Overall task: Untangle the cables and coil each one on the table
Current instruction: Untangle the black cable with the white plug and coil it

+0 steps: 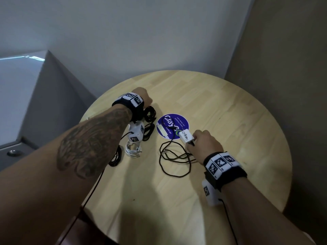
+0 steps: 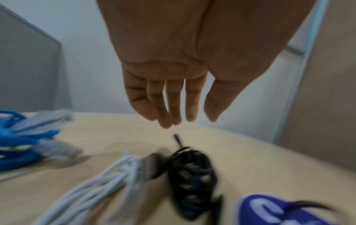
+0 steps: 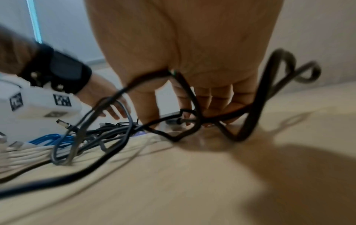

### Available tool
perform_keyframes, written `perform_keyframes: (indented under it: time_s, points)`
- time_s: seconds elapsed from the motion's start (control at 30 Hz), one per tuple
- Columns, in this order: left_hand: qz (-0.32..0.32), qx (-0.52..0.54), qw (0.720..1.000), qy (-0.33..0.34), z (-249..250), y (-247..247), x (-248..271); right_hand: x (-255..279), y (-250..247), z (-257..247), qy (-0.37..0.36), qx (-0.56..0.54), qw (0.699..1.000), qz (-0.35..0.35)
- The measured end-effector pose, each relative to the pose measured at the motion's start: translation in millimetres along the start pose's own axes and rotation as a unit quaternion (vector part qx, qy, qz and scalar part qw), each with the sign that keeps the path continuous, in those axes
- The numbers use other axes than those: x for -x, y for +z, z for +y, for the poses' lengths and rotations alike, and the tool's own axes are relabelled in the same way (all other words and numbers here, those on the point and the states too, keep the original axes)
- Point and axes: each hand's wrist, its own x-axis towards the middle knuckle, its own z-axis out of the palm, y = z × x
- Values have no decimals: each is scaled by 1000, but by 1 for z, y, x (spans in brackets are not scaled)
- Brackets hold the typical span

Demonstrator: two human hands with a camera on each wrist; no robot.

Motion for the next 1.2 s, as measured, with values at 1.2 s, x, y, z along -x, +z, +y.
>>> perform_keyframes:
  time_s: [1.2]
  points:
    - [21,621,766,163,-12,-19,299,70,-81,-26,-155,-450,867,149]
